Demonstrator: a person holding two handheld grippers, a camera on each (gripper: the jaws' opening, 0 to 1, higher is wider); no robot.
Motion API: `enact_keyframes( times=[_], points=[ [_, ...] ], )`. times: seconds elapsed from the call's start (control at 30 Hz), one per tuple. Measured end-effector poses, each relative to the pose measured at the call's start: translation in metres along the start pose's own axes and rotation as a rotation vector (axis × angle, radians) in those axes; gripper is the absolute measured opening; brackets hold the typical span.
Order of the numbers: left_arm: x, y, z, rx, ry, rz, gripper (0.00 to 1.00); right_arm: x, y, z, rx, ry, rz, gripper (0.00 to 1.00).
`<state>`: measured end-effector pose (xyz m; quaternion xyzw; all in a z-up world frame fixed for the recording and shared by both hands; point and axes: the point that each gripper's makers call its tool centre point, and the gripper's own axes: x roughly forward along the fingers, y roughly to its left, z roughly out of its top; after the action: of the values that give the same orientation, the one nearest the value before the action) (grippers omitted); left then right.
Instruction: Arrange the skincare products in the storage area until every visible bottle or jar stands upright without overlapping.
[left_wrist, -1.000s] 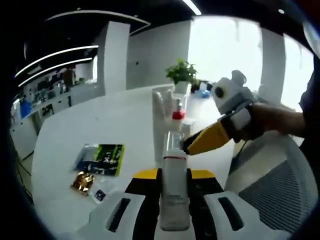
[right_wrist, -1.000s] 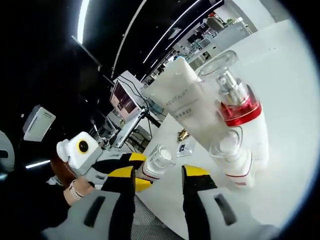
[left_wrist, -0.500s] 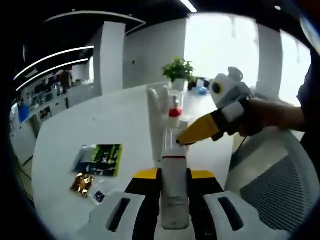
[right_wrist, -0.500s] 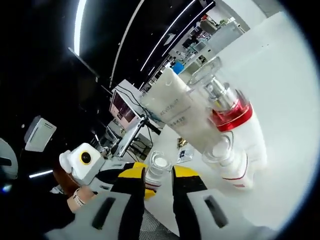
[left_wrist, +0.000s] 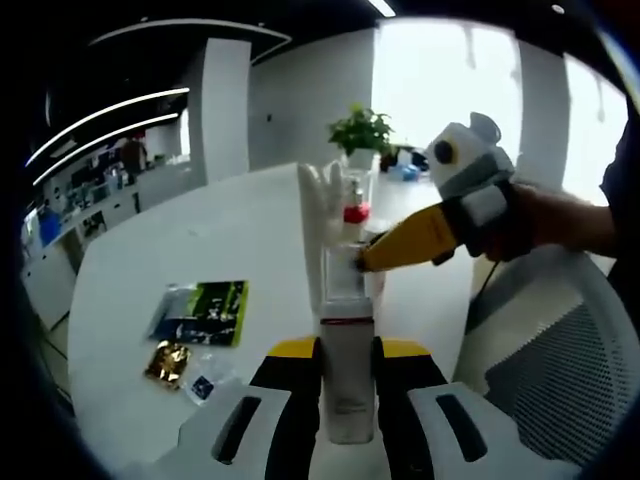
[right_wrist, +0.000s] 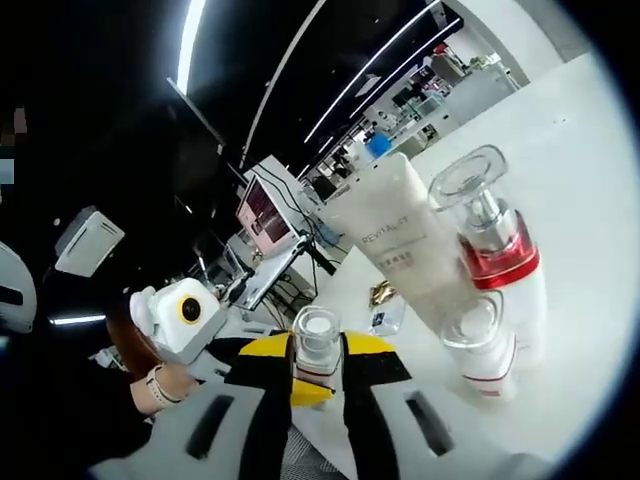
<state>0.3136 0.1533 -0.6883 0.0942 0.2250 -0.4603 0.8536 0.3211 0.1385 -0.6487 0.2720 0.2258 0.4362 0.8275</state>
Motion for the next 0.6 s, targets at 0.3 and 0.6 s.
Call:
enact_keyframes(
  times=[0.3,0.6],
  points=[
    [0.002,0.0,-0.005,-0.007,0.025,0.0,0.17,0.003,0.006,-0.002,-0.026,0.017,0.027,0.19],
    [0.002,0.0,-0.009,-0.007,0.042,0.002,0.17,0.006,0.016,-0.005,-0.099,0.036,0.06,0.19]
  ],
)
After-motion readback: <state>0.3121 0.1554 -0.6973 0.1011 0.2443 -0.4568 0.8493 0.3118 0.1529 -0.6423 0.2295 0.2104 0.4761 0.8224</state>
